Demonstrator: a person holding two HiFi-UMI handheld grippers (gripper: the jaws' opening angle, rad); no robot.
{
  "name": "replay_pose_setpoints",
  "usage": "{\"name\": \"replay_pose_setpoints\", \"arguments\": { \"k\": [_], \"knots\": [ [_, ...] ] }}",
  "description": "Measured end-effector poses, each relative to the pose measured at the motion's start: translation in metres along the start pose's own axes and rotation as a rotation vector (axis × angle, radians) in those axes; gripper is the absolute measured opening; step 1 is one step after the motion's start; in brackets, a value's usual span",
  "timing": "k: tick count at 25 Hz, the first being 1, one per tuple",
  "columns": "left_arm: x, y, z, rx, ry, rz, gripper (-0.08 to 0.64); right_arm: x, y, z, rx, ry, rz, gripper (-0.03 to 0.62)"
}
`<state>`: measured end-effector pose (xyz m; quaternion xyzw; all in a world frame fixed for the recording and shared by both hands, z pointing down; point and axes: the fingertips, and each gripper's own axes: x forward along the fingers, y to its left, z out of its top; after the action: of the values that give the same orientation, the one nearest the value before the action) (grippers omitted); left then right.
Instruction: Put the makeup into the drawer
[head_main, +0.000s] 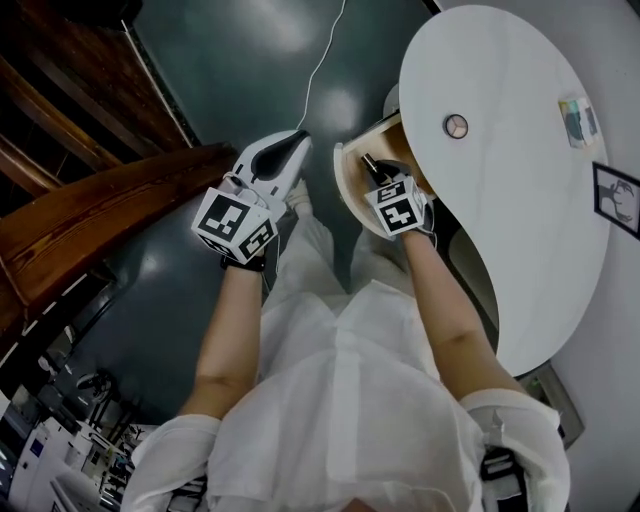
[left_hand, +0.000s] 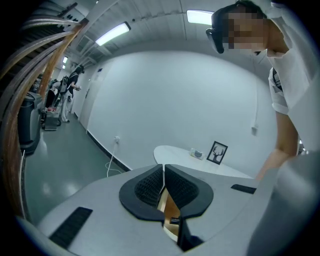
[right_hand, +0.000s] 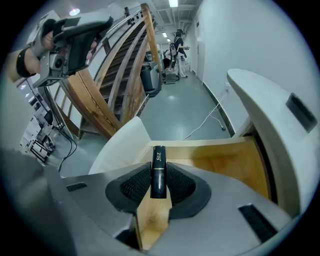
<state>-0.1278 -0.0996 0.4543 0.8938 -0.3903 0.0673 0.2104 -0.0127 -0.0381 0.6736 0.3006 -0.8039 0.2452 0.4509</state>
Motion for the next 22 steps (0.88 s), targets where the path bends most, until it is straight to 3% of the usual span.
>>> {"name": "replay_pose_setpoints", "arguments": {
  "k": [13,22],
  "knots": [
    [0.025,0.016,-0.035,-0.034,0.035,-0.021,0.025,0.082,-0.017,-0.033,-0.027,0.103,0.014,0.092],
    [0.035,0.026,-0.048,-0.049,0.049,-0.031,0.025,0.109,-0.023,-0.039,-0.052,0.138,0.016,0.092]
  ]
}}
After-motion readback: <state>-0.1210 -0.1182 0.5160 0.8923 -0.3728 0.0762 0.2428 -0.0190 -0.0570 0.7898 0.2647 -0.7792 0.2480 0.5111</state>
